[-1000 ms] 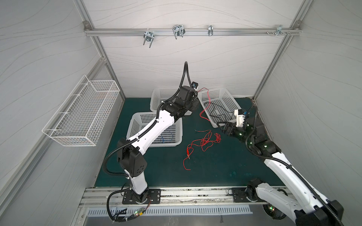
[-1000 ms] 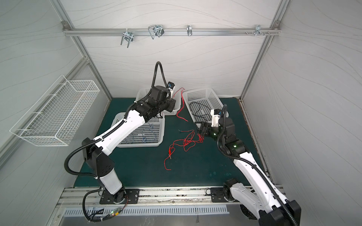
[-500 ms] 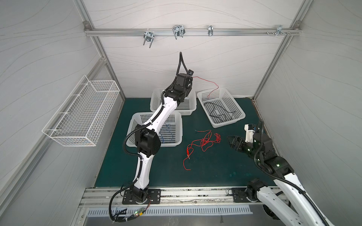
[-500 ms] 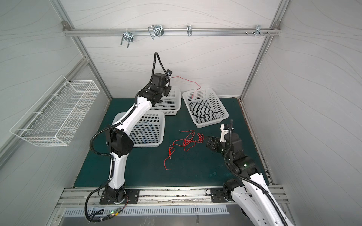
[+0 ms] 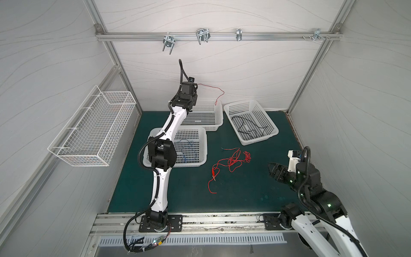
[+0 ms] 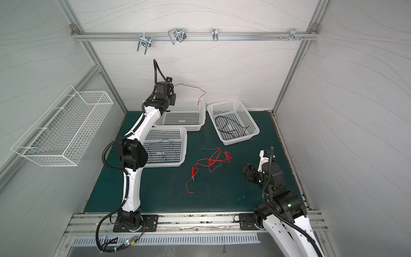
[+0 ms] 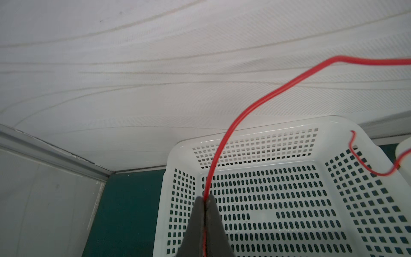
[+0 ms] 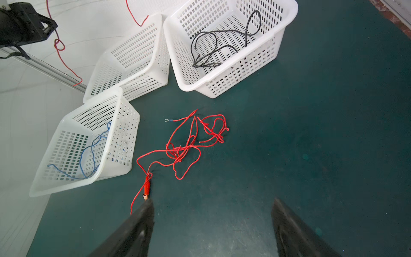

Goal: Untangle the cables
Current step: 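Lower and open the left gripper to drop the red wire in the middle basket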

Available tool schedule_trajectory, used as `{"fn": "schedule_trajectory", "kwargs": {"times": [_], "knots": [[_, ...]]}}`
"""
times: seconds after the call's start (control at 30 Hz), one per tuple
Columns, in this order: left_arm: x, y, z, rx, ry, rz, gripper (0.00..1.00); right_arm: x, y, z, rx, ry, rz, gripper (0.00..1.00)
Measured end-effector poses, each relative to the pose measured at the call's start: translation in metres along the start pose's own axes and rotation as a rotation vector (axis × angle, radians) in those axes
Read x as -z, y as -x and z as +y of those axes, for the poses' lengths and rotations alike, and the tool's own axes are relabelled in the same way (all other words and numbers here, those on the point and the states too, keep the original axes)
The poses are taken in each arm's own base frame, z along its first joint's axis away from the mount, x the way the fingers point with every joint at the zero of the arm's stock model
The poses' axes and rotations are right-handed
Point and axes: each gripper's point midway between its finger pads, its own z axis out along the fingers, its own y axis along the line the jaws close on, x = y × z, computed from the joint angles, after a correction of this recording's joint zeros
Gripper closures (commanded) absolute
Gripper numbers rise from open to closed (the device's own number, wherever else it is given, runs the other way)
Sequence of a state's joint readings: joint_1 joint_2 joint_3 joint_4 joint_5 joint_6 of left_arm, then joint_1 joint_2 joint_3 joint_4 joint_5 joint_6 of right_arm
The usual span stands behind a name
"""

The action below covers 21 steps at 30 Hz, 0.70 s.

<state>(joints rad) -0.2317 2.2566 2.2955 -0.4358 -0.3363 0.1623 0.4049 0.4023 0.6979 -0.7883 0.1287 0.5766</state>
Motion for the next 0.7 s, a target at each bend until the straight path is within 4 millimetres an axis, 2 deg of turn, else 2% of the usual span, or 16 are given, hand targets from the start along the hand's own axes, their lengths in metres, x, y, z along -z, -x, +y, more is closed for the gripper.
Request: {"fn": "schedule_trajectory", "kwargs": {"times": [0.1,0.27,0.53,0.7], "knots": [[-0.009,-0.009,0.000,0.045,-0.008,0.018,1.00,0.002,-0.001,-0.002,-0.002,-0.006,0.001,0.18],[-0.027,-0.038,-0.015,0.073,-0.047,0.079,1.00,0.008,-0.002,-0.004,-0.010,-0.005,-0.012,0.18],[-0.042,-0.077,-0.032,0.086,-0.083,0.183,1.00,0.008,-0.005,-0.006,-0.026,-0.002,-0.016,0.18],[-0.050,-0.104,-0.037,0.078,-0.078,0.267,0.92,0.004,-0.009,-0.006,-0.028,-0.002,0.003,0.18]]}}
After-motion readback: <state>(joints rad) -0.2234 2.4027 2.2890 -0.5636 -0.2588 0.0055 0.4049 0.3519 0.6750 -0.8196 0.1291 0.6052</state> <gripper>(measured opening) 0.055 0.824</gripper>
